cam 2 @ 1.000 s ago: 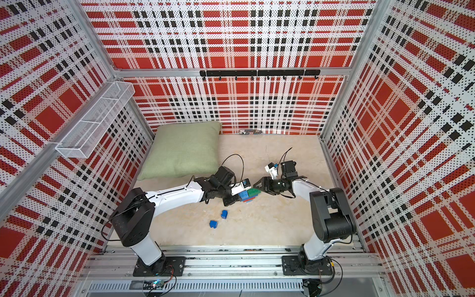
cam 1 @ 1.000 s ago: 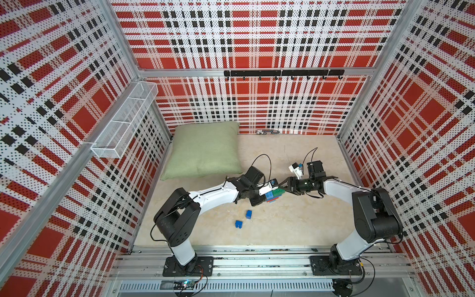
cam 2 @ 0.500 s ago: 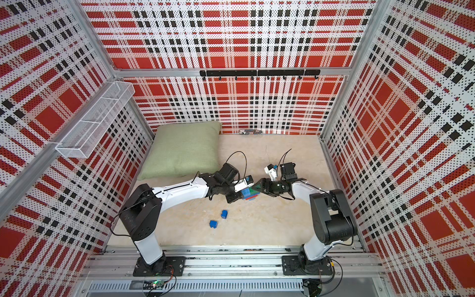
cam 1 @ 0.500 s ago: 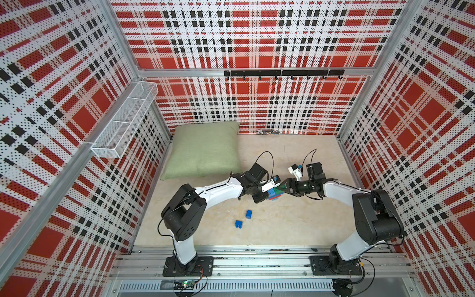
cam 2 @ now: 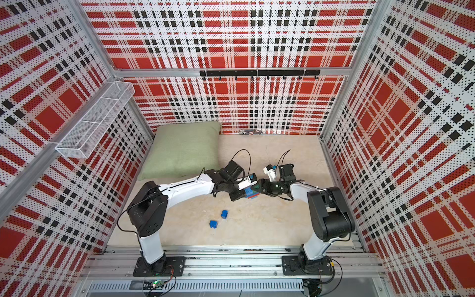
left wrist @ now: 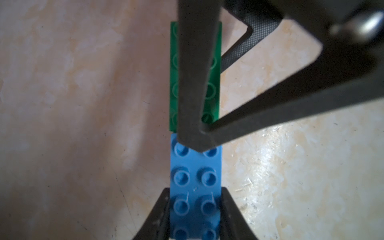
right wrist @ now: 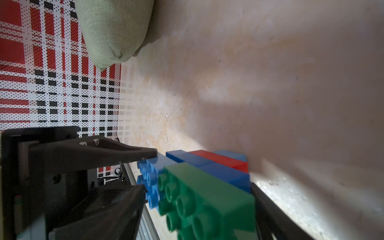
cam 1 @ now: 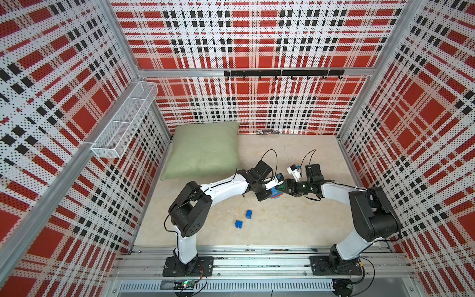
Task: Assemble a heart with lego
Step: Assemble the lego brick with the lego brick.
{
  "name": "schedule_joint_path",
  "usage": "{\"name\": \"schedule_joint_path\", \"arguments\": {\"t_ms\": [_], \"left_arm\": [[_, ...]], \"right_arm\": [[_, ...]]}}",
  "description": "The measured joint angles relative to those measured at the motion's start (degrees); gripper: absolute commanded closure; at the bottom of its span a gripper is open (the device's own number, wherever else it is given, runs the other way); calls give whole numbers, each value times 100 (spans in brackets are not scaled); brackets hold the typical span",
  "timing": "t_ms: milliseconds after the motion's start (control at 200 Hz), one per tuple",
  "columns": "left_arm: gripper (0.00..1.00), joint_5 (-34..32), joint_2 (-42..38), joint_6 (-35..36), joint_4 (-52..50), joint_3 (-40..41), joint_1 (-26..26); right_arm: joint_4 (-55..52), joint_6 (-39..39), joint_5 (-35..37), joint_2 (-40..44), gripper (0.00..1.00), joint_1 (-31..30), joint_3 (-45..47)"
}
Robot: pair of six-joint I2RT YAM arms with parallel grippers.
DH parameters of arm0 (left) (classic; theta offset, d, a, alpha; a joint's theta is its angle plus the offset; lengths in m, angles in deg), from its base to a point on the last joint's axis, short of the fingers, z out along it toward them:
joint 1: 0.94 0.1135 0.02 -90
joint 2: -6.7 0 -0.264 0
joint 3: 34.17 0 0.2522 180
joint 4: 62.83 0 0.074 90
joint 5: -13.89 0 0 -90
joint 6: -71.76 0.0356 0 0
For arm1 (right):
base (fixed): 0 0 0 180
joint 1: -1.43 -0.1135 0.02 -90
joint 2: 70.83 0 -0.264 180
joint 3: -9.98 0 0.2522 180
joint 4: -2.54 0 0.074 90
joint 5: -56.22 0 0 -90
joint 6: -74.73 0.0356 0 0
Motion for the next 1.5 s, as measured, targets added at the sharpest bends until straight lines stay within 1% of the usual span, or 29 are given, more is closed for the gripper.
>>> {"name": "schedule_joint_path", "arguments": {"t_ms": [100,215,466,526,566,641,736,802,892,942,1052,1127,1177,1222,1333,1423,1503], "left_arm": [[83,-33,63,-17,-101,-111,-11],[81,-105,125,-22,-219,-232,-17],[75,-184,184,-48,-378,-341,-26],[70,-190,203,-57,-413,-380,-31],[69,-188,212,-59,-424,-393,-31],[64,-186,219,-83,-420,-402,-33],[58,-192,221,-127,-415,-404,-33],[50,-197,238,-151,-415,-404,-33],[47,-195,286,-181,-417,-404,-46],[42,-197,286,-179,-413,-404,-52],[42,-234,234,-260,-269,-380,-28],[42,-212,63,-378,-24,-240,35],[42,-168,-177,-546,282,4,118],[45,-85,-413,-704,564,260,221],[46,166,-901,-1200,1316,894,535],[47,332,-892,-1519,1692,1080,699],[49,393,-708,-1676,1888,1064,658]], "right_arm": [[52,-4,15,-57,22,-13,9],[184,-20,-7,-184,27,-2,-68],[247,-59,17,-262,29,0,-66],[249,-72,28,-262,31,0,-66],[256,-83,37,-262,31,0,-66],[286,-94,48,-262,35,0,-63],[339,-87,57,-262,35,2,-48],[391,-61,55,-262,35,0,-24],[452,-2,55,-262,35,0,2],[487,22,50,-262,35,0,17],[511,68,59,-245,35,0,37],[509,85,63,-240,34,0,42],[509,98,63,-238,34,0,42],[507,109,68,-236,34,0,44],[509,151,79,-223,34,-2,55],[520,170,81,-214,34,-2,70],[520,170,83,-214,34,-2,70]]}}
